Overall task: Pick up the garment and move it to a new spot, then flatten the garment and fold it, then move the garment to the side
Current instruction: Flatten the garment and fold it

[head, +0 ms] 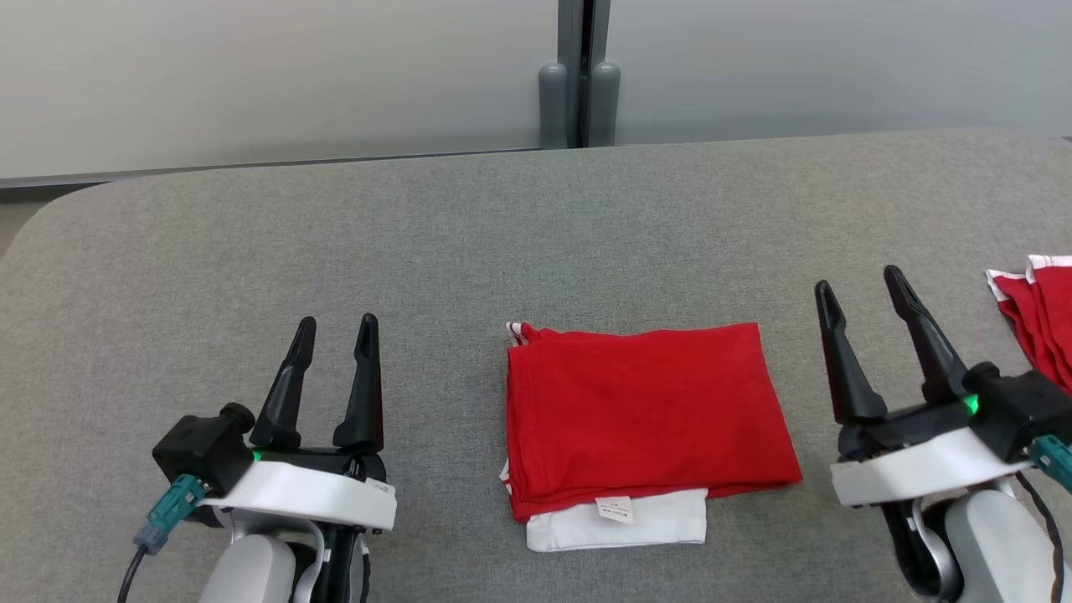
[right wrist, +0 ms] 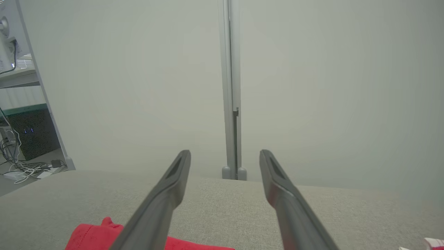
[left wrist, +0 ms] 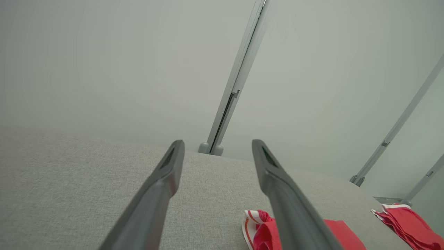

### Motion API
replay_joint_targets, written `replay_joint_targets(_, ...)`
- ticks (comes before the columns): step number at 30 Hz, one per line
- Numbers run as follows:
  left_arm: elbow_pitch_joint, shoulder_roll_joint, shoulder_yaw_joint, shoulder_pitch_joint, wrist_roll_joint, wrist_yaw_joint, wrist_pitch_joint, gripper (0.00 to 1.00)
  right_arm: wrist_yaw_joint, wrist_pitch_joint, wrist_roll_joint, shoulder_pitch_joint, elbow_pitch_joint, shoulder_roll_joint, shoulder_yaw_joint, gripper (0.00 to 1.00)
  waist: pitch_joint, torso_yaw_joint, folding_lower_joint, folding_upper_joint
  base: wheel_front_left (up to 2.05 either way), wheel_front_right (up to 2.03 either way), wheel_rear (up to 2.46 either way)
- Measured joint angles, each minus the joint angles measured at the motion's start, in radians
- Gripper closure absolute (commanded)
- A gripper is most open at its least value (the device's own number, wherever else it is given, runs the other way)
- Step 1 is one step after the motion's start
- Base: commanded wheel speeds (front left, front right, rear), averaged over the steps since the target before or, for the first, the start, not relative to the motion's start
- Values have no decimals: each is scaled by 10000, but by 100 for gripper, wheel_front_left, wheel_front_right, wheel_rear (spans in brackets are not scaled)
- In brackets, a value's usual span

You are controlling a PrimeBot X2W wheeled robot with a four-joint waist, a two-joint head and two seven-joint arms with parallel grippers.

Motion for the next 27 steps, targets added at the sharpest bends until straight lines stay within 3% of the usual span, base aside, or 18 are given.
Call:
replay_joint_targets(7, -48, -6, -96, 160, 725, 46, 0, 0, 0, 0, -991, 739, -382, 263, -995, 0, 24, -125, 0, 0, 0, 0, 0)
replay_joint_targets(15, -280, 4, 25, 383, 1189, 228, 0, 0, 0, 0, -959, 1104, -345, 681, -1342, 0, -6, -164, 0, 0, 0, 0, 0)
replay_joint_targets(27, -370, 2, -73, 463, 1250, 343, 0, 0, 0, -2, -773, 1097, -69, 750, -1507, 0, -37, -25, 0, 0, 0, 0, 0)
